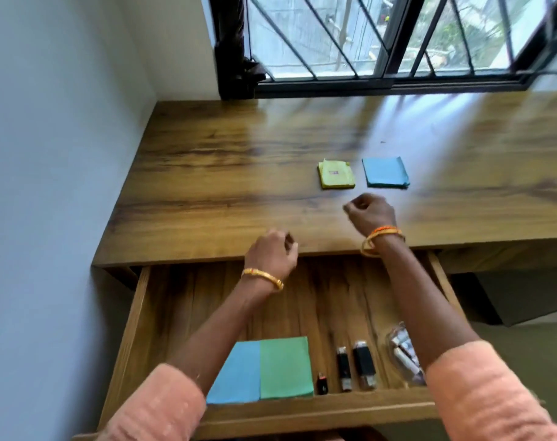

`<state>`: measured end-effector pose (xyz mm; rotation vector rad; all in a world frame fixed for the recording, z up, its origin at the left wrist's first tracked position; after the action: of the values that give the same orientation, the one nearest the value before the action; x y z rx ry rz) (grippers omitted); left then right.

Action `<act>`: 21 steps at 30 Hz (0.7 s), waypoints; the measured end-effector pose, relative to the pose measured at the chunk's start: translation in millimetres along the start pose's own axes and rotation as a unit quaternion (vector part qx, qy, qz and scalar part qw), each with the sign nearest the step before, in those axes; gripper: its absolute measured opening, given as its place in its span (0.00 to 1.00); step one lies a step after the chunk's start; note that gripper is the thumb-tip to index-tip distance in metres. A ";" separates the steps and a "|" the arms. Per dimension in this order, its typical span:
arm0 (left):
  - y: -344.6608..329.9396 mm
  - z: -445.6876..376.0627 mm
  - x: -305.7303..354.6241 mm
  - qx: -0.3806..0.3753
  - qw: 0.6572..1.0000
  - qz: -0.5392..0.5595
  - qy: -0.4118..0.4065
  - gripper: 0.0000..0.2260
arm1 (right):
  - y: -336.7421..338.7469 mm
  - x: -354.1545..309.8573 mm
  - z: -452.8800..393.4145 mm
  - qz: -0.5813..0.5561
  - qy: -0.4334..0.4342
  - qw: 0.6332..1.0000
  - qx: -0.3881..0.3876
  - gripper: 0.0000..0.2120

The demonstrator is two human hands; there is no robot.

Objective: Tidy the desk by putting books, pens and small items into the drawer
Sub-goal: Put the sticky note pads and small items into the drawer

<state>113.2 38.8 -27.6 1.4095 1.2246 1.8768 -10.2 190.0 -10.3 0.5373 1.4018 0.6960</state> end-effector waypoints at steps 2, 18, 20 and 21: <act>-1.2 -47.2 33.2 0.050 0.999 0.010 -0.017 0.12 | 23.5 7.6 -57.5 0.032 -0.057 0.996 0.057 0.19; -50.0 -237.8 101.9 -0.135 0.981 -0.136 0.010 0.42 | 27.1 51.4 -234.3 0.255 -0.234 0.920 -0.184 0.68; -46.1 -238.1 102.1 -0.148 0.979 -0.134 0.035 0.43 | 22.1 52.3 -237.9 0.255 -0.219 0.919 -0.208 0.71; -44.8 -238.6 101.0 -0.155 0.979 -0.122 0.050 0.43 | 30.0 39.1 -220.3 0.251 -0.203 0.923 -0.208 0.62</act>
<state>-149.3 54.1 -32.5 0.9665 1.0394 1.8847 -231.3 225.1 -40.1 0.6599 0.6921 1.1850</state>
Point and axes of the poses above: each hand's wrist, its own z-axis away from the middle knuckle, its own y-axis out of the back of the hand, x = y × z, the point moved 2 cm from there along -z, towards the middle knuckle, and after that the axes turned 1 degree about z, right-handed, at the moved point
